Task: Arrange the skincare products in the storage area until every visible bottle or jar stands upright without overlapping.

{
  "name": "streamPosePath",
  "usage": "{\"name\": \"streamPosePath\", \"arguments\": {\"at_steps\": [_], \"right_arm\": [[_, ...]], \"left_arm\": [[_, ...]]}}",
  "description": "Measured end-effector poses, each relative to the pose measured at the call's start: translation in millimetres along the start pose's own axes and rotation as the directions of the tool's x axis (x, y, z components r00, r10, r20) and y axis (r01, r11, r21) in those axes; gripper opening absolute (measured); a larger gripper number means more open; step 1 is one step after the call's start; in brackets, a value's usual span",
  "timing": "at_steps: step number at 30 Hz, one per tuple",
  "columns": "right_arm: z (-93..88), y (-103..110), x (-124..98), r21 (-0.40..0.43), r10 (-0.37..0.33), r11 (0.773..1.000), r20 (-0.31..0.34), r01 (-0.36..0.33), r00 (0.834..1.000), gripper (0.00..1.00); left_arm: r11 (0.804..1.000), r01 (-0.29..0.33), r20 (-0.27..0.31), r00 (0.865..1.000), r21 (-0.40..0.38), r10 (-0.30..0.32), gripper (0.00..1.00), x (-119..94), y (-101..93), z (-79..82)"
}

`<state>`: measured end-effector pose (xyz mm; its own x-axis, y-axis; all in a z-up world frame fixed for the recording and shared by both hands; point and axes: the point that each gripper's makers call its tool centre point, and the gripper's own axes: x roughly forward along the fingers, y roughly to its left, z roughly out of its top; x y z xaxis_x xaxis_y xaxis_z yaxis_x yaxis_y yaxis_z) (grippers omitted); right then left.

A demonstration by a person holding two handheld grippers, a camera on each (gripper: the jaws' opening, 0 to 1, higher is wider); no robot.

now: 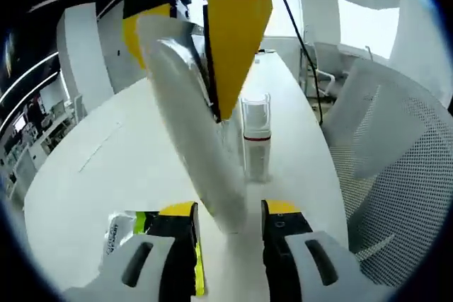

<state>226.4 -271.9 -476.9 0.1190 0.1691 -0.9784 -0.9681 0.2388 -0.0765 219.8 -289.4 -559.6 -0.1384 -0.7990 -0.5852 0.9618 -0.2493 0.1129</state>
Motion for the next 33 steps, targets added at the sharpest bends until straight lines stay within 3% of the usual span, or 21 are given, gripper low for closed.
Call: {"name": "streamPosePath", "arguments": {"at_steps": [3, 11, 33], "right_arm": [[-4.4, -2, -1, 0.003, -0.003, 1.0, -0.012, 0.003, 1.0, 0.0], [-15.2, -8, -4, 0.044, 0.007, 0.999, -0.027, -0.006, 1.0, 0.0], [-28.3, -7, -6, 0.076, 0.035, 0.997, -0.08, -0.029, 0.996, 0.0]], "left_arm": [[1.0, -0.016, -0.005, 1.0, -0.016, 0.016, 0.19, -1, 6.2, -2.5], [0.999, -0.052, -0.024, 0.998, -0.009, 0.052, 0.13, 0, 9.8, -4.6], [0.996, -0.089, -0.012, 0.996, -0.032, 0.089, 0.13, 15, 9.8, 1.1]]}}
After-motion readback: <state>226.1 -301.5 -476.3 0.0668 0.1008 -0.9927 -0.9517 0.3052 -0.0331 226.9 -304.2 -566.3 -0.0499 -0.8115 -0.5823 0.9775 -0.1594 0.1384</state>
